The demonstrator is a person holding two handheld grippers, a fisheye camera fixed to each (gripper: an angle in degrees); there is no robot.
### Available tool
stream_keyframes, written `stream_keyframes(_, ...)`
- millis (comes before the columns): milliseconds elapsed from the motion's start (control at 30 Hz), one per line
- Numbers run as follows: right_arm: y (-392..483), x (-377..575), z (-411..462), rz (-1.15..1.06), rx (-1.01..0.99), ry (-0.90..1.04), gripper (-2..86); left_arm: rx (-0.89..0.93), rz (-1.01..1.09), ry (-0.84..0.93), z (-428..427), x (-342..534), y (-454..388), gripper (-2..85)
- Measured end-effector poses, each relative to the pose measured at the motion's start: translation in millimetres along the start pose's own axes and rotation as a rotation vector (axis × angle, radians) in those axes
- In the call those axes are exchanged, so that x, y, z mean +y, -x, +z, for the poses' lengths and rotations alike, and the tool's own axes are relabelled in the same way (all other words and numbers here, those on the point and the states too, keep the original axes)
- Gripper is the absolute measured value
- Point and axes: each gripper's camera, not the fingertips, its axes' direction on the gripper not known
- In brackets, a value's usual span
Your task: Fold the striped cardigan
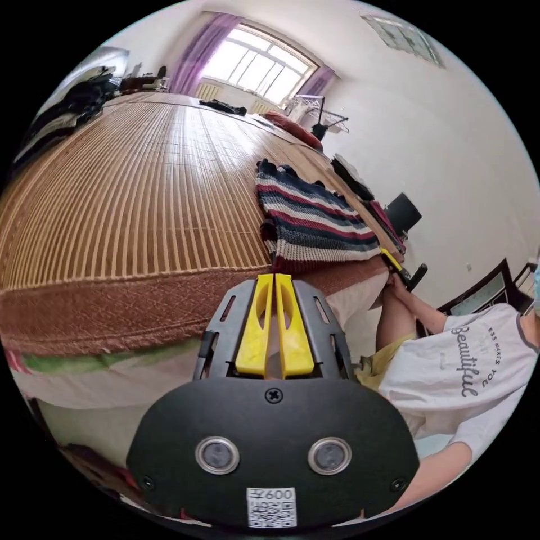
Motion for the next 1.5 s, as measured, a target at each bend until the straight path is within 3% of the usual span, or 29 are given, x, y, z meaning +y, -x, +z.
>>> stream_keyframes(133,-1.2,0.7,0.7,-0.001,0.000,-0.003,-0.8,0.145,-0.255,-0.092,-5.0,29.4,29.3,5.1)
stream_keyframes(233,-0.6,1.5,0.8,-0.004,0.008,-0.005,-0.8,0.394,-0.592,-0.301,-12.0,81.6,63.7,10.6)
stream_keyframes(367,-0.7,3.5,0.8,-0.008,0.011,-0.011,-0.8,0.517,-0.743,-0.347,-4.1,113.0,61.7,14.4)
stream_keyframes(533,-1.1,5.8,0.5,-0.012,0.012,-0.017,-0.8,0.577,-0.757,-0.229,21.5,105.9,37.0,17.2)
stream_keyframes(767,-1.0,10.1,-1.6,-0.017,0.012,-0.029,-0.8,0.425,-0.772,-0.175,38.6,83.2,18.5,15.2)
stream_keyframes(1167,-0.5,16.9,-9.0,-0.014,-0.005,-0.054,-0.8,0.417,-0.846,-0.186,50.7,77.6,-5.2,17.1)
stream_keyframes(1267,2.0,18.2,-11.3,-0.018,0.001,-0.061,-0.8,0.540,-0.884,-0.248,56.2,74.8,-11.6,17.9)
stream_keyframes(1500,6.1,19.7,-18.8,-0.016,-0.009,-0.076,-0.8,0.439,-0.925,-0.212,71.2,68.0,-32.5,18.1)
